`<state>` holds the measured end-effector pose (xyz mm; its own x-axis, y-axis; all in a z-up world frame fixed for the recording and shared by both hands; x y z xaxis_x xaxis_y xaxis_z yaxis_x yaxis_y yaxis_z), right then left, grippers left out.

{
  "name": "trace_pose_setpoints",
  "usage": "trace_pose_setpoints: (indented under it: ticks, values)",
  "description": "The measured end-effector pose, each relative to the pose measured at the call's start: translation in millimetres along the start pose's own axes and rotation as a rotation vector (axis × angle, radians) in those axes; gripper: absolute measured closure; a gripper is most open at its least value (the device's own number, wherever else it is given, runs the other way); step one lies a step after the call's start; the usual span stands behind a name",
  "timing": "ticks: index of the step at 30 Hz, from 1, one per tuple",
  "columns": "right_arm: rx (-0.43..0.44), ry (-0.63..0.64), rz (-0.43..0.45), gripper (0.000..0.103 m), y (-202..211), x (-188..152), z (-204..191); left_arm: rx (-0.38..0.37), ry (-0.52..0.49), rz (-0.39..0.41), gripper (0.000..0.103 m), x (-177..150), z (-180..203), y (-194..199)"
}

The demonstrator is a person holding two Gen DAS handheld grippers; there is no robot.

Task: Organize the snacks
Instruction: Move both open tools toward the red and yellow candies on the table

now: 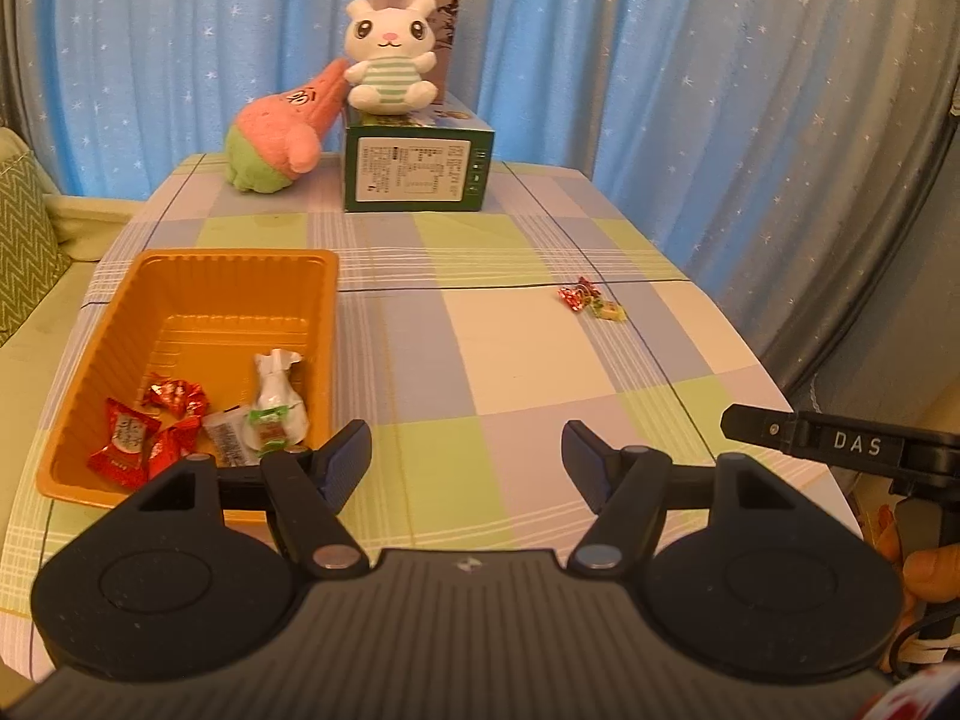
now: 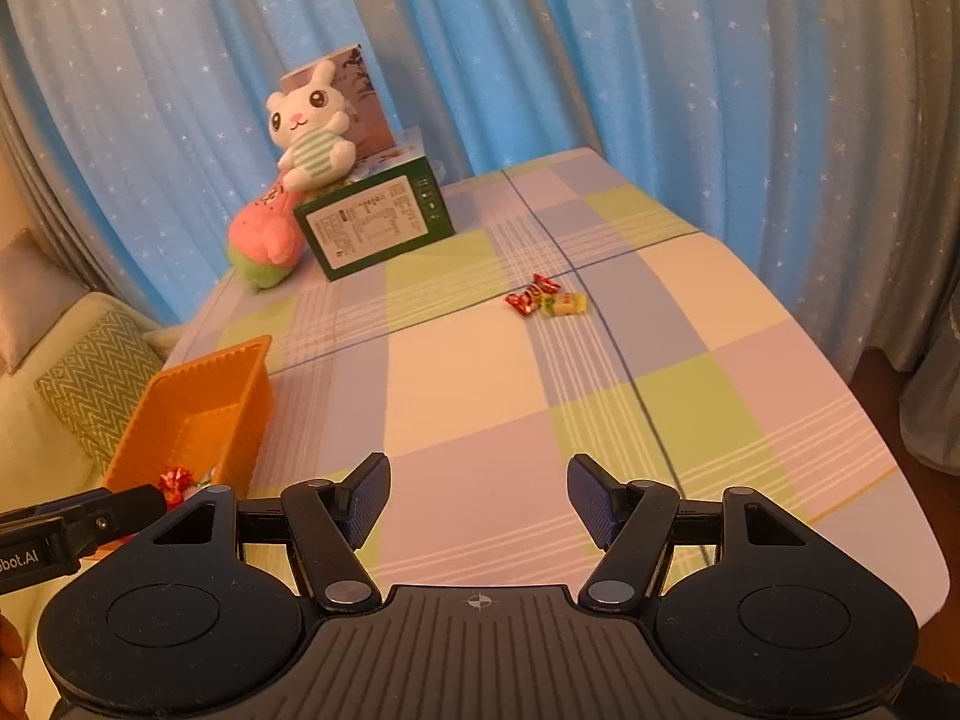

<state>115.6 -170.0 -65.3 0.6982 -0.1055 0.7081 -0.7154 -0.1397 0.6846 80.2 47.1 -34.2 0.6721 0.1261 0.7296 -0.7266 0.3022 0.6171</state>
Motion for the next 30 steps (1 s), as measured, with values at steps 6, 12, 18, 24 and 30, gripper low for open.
trace_pose_setpoints:
  ticks: [6, 12, 18, 24, 30]
  values:
    - [-0.021, -0.017, 0.001, 0.038, -1.1, 1.8, 16.2, -0.019, -0.01, -0.01, 0.036, 1.9, 11.0, -11.7]
    - [-0.047, -0.042, -0.009, 0.038, -7.0, 5.1, 34.1, -0.035, -0.022, -0.022, 0.035, 3.9, 19.8, -25.2]
    - [-0.064, -0.061, -0.022, 0.038, -14.6, 8.0, 48.6, -0.049, -0.025, -0.033, 0.035, 6.6, 24.8, -39.0]
    - [-0.079, -0.066, -0.035, 0.038, -25.6, 9.8, 58.8, -0.054, -0.025, -0.045, 0.034, 9.7, 26.8, -54.6]
    - [-0.097, -0.051, -0.039, 0.037, -42.1, 14.6, 68.4, -0.053, -0.027, -0.057, 0.032, 16.0, 25.9, -75.0]
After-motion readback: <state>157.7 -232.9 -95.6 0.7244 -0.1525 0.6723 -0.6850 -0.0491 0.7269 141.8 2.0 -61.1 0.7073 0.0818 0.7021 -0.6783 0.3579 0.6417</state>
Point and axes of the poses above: each gripper's, at about its wrist camera, not at the fingertips, and y roughly against the way its jaws point, z to its right, x to its top, the point moved 6 cm from there along -y, roughly the way its jaws point, and after that the axes turned 13 degrees about -x, right-handed, at the moved point
